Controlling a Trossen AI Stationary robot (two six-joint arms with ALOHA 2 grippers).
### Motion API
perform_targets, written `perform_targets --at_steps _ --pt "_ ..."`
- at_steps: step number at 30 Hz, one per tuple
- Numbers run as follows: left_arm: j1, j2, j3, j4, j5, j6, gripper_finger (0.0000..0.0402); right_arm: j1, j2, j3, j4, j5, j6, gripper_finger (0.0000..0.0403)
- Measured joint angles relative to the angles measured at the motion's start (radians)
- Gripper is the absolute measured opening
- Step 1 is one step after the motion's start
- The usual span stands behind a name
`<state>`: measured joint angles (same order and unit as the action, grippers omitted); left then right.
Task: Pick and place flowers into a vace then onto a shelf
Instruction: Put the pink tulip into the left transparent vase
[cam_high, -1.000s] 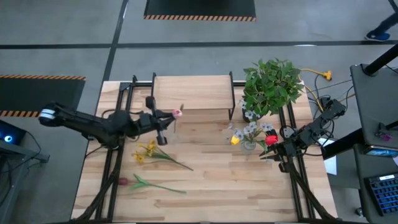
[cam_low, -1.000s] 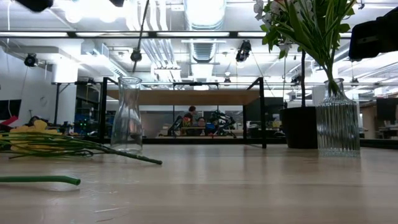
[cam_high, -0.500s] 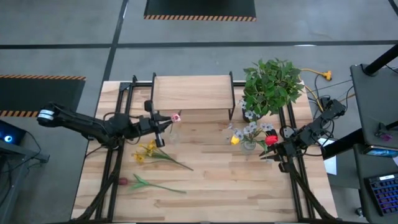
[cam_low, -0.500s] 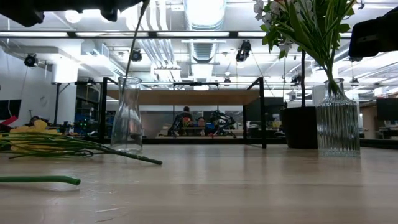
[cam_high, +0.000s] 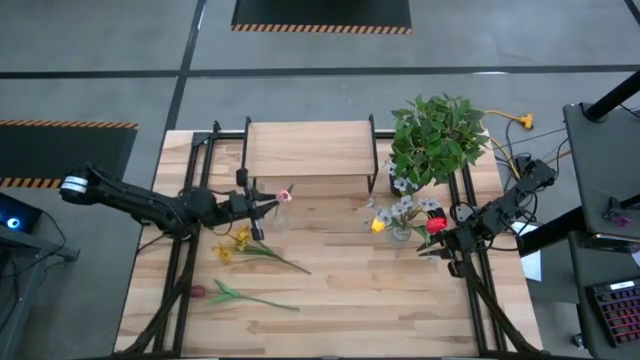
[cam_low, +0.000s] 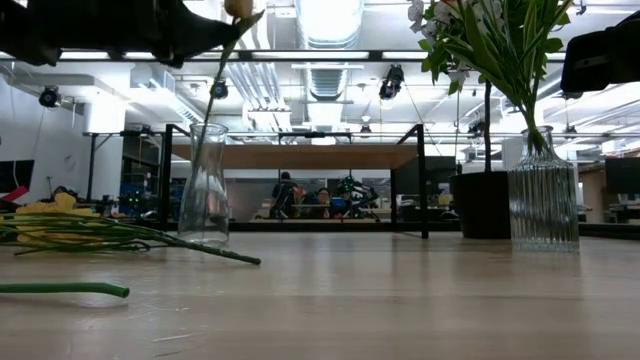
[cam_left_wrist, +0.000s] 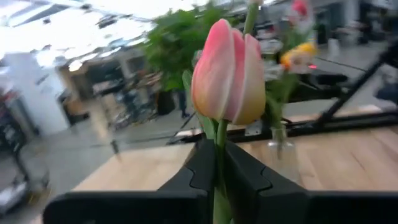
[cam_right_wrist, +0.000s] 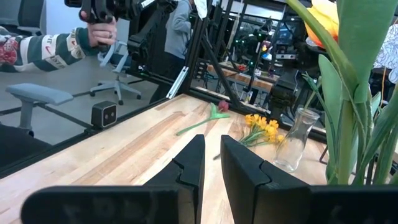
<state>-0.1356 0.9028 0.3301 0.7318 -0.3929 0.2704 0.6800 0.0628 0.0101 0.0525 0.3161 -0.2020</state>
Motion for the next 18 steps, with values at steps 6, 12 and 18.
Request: perform_targets --at_steps 6,12,18 --pt "0.0 0.0 -0.008 -0.003 -0.137 -0.099 0.0065 0.0 0.0 0.0 0.0 0.0 0.0 0.0043" --pt "0.0 0.0 -0.008 -0.002 -0.17 -0.12 0.0177 0.0 0.0 0.0 0.0 0.0 0.011 0.0043" --pt "-0.01 -0.011 -0.005 -0.034 -0.157 -0.202 0.0256 0.0 0.0 0.0 0.0 0.0 0.013 0.0043"
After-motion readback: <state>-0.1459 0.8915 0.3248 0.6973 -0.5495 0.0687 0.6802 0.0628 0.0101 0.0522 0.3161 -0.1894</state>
